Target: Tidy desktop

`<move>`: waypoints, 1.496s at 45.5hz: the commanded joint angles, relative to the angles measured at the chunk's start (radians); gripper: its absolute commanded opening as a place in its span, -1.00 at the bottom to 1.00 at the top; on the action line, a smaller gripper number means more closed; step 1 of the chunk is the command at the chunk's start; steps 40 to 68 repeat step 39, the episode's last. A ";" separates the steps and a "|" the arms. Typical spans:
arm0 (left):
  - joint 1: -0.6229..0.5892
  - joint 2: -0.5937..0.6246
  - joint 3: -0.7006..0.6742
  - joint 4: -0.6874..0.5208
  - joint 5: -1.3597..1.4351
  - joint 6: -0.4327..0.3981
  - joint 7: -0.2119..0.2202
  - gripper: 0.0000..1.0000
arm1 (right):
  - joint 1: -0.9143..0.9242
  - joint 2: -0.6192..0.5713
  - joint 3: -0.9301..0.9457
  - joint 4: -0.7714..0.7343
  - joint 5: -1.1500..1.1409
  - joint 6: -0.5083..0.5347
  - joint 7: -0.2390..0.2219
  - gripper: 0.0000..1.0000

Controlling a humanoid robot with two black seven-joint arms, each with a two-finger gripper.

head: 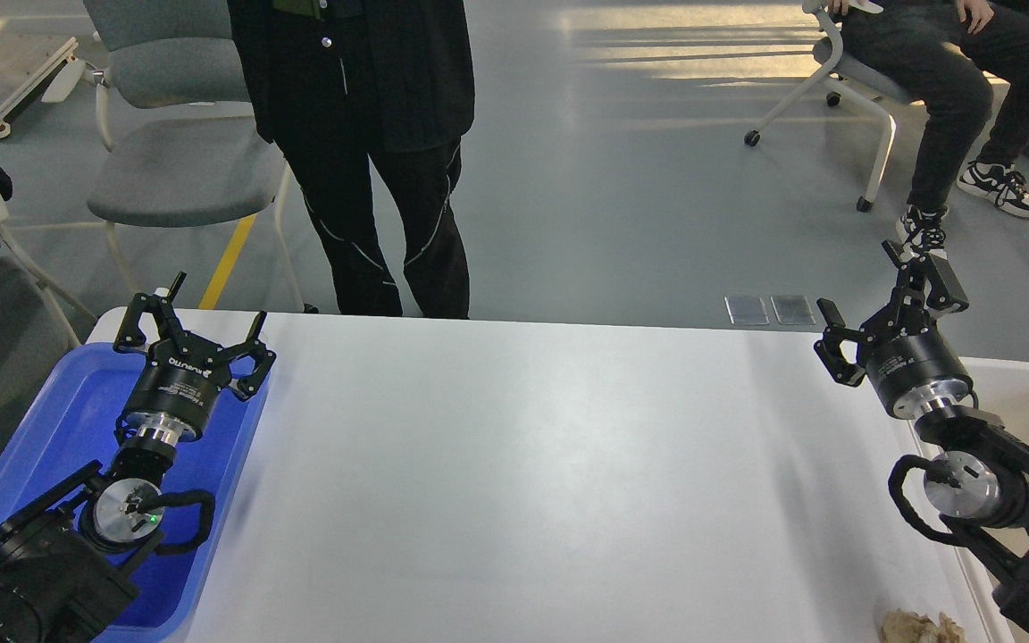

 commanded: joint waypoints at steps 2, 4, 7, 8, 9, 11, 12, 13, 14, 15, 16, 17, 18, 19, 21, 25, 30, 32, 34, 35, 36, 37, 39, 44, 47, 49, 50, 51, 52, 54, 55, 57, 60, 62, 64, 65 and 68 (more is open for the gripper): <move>0.000 0.000 0.000 0.000 0.000 0.002 0.000 1.00 | -0.089 0.027 0.024 0.010 -0.028 -0.016 0.084 1.00; 0.000 0.000 0.000 0.000 0.000 0.000 0.000 1.00 | -0.120 0.027 0.023 0.010 -0.028 -0.018 0.106 1.00; 0.000 0.000 0.000 0.000 -0.002 0.000 0.000 1.00 | -0.127 0.031 0.023 -0.005 -0.028 -0.020 0.152 1.00; 0.000 0.000 0.000 0.000 0.000 0.002 0.000 1.00 | -0.129 0.033 0.024 -0.007 -0.028 -0.020 0.169 1.00; 0.000 0.000 0.000 0.000 0.000 0.000 0.000 1.00 | -0.129 0.033 0.024 -0.008 -0.028 -0.020 0.182 1.00; 0.000 0.000 0.000 0.000 0.000 0.000 0.000 1.00 | -0.129 0.036 0.029 -0.010 -0.028 -0.020 0.204 1.00; 0.000 0.000 0.000 0.000 0.000 0.000 0.000 1.00 | -0.129 0.038 0.031 -0.010 -0.028 -0.020 0.206 1.00; 0.000 0.000 0.000 0.000 0.000 0.000 0.000 1.00 | -0.124 0.039 0.031 -0.013 -0.028 -0.023 0.204 1.00; 0.000 0.000 0.000 0.000 0.000 0.000 0.000 1.00 | -0.123 0.041 0.032 -0.016 -0.025 -0.027 0.204 1.00; 0.000 0.000 0.000 0.000 0.000 0.000 0.000 1.00 | -0.121 0.041 0.032 -0.019 -0.020 -0.029 0.202 1.00; 0.000 0.000 0.000 0.000 0.000 0.000 0.000 1.00 | -0.120 0.044 0.034 -0.021 -0.019 -0.029 0.202 1.00; 0.000 0.000 0.000 0.000 0.000 0.000 0.000 1.00 | -0.120 0.048 0.032 -0.024 -0.016 -0.029 0.202 1.00; 0.000 0.000 0.000 0.000 0.000 0.000 0.000 1.00 | -0.118 0.054 0.032 -0.025 -0.016 -0.032 0.201 1.00; 0.000 0.000 0.000 0.000 0.000 0.000 0.000 1.00 | -0.120 0.061 0.032 -0.027 -0.016 -0.033 0.201 1.00; 0.000 0.000 0.000 0.000 0.000 0.000 0.000 1.00 | -0.121 0.071 0.032 -0.028 -0.013 -0.035 0.201 1.00; 0.000 0.000 0.000 0.000 0.000 0.000 0.000 1.00 | -0.129 0.084 0.029 -0.028 -0.011 -0.036 0.196 1.00; 0.000 0.000 0.000 0.000 0.000 0.000 0.000 1.00 | -0.134 0.085 0.021 -0.028 -0.010 -0.038 0.178 1.00; 0.000 0.000 0.000 0.000 0.000 0.000 0.000 1.00 | -0.134 0.087 0.024 -0.027 -0.010 -0.038 0.167 1.00; 0.000 0.000 0.000 0.000 0.000 0.000 0.000 1.00 | -0.132 0.088 0.029 -0.027 -0.010 -0.038 0.160 1.00; 0.000 0.000 0.000 0.000 0.000 0.000 0.000 1.00 | -0.129 0.088 0.026 -0.027 -0.010 -0.039 0.158 1.00; 0.000 0.000 0.000 0.000 -0.002 0.000 0.000 1.00 | -0.127 0.088 0.024 -0.027 -0.010 -0.041 0.158 1.00; 0.000 0.000 0.000 0.000 0.000 0.000 0.000 1.00 | -0.124 0.088 0.023 -0.027 -0.010 -0.046 0.158 1.00; 0.000 0.000 0.000 0.000 0.000 0.000 0.000 1.00 | -0.121 0.088 0.021 -0.028 -0.010 -0.059 0.158 1.00; 0.000 0.000 0.000 0.000 0.000 0.000 0.000 1.00 | -0.121 0.088 0.021 -0.028 -0.010 -0.059 0.158 1.00; 0.000 0.000 0.000 0.000 0.000 0.000 0.000 1.00 | -0.121 0.088 0.021 -0.028 -0.010 -0.059 0.158 1.00; 0.000 0.000 0.000 0.000 0.000 0.000 0.000 1.00 | -0.121 0.088 0.021 -0.028 -0.010 -0.059 0.158 1.00; 0.000 0.000 0.000 0.000 0.000 0.000 0.000 1.00 | -0.121 0.088 0.021 -0.028 -0.010 -0.059 0.158 1.00; 0.000 0.000 0.000 0.000 0.000 0.000 0.000 1.00 | -0.121 0.088 0.021 -0.028 -0.010 -0.059 0.158 1.00; 0.000 0.000 0.000 0.000 0.000 0.000 0.000 1.00 | -0.121 0.088 0.021 -0.028 -0.010 -0.059 0.158 1.00; 0.000 0.000 0.000 0.000 0.000 0.000 0.000 1.00 | -0.121 0.088 0.021 -0.028 -0.010 -0.059 0.158 1.00; 0.000 0.000 0.000 0.000 0.000 0.000 0.000 1.00 | -0.121 0.088 0.021 -0.028 -0.010 -0.059 0.158 1.00; 0.000 0.000 0.000 0.000 0.000 0.000 0.000 1.00 | -0.121 0.088 0.021 -0.028 -0.010 -0.059 0.158 1.00; 0.000 0.000 0.000 0.000 0.000 0.000 0.000 1.00 | -0.121 0.088 0.021 -0.028 -0.010 -0.059 0.158 1.00; 0.000 0.000 0.000 0.000 0.000 0.000 0.000 1.00 | -0.121 0.088 0.021 -0.028 -0.010 -0.059 0.158 1.00; 0.000 0.000 0.000 0.000 0.000 0.000 0.000 1.00 | -0.121 0.088 0.021 -0.028 -0.010 -0.059 0.158 1.00; 0.000 0.000 0.000 0.000 0.000 0.000 0.000 1.00 | -0.121 0.088 0.021 -0.028 -0.010 -0.059 0.158 1.00; 0.000 0.000 0.000 0.000 0.000 0.000 0.000 1.00 | -0.121 0.088 0.021 -0.028 -0.010 -0.059 0.158 1.00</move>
